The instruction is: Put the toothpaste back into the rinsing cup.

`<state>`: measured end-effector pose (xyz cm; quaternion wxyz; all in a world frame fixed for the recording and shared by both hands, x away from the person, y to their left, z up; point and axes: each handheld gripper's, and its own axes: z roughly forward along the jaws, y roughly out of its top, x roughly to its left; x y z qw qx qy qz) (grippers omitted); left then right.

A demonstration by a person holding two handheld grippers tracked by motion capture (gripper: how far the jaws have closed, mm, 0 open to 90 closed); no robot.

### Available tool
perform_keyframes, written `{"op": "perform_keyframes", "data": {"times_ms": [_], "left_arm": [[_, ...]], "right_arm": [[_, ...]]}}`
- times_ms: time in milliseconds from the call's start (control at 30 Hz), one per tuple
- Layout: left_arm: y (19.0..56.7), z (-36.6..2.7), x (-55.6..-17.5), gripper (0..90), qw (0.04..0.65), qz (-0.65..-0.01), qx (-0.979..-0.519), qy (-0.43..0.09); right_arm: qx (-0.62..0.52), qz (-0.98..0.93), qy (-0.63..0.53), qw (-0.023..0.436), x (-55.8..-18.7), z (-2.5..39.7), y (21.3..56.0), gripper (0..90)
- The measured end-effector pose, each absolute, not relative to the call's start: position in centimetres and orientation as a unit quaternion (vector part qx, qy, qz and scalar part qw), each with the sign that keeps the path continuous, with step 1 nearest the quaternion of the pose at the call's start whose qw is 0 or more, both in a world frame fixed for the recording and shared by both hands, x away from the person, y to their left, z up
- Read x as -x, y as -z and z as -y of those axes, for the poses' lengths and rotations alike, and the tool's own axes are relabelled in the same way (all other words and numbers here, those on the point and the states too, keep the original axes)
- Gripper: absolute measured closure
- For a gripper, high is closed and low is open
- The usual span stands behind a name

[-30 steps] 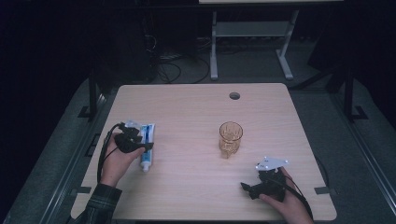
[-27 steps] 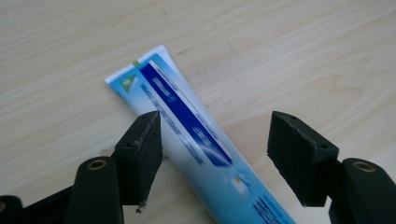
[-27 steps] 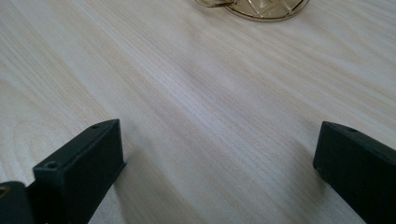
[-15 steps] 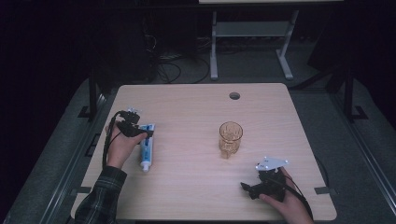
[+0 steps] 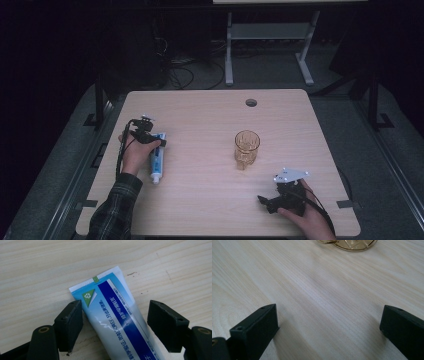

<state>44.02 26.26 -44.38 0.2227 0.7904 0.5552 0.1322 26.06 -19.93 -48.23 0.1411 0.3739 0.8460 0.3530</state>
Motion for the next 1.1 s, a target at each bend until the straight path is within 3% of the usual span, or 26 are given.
{"op": "perform_keyframes", "data": {"times_ms": [533,833,1100], "left_arm": [[45.01,-25.56,-44.22,24.2,0.192,-0.562,-0.792,-0.145],[44.68,-25.3,-44.08,42.9,0.197,-0.556,-0.794,-0.144],[44.51,-25.24,-44.06,49.9,0.193,-0.558,-0.795,-0.141]], "right_arm": [[-0.374,-0.846,-0.353,0.141,-26.08,19.92,48.23,1.0],[-0.373,-0.846,-0.353,0.141,-26.08,19.93,48.23,0.9],[-0.374,-0.846,-0.353,0.141,-26.07,19.92,48.24,0.9]]}}
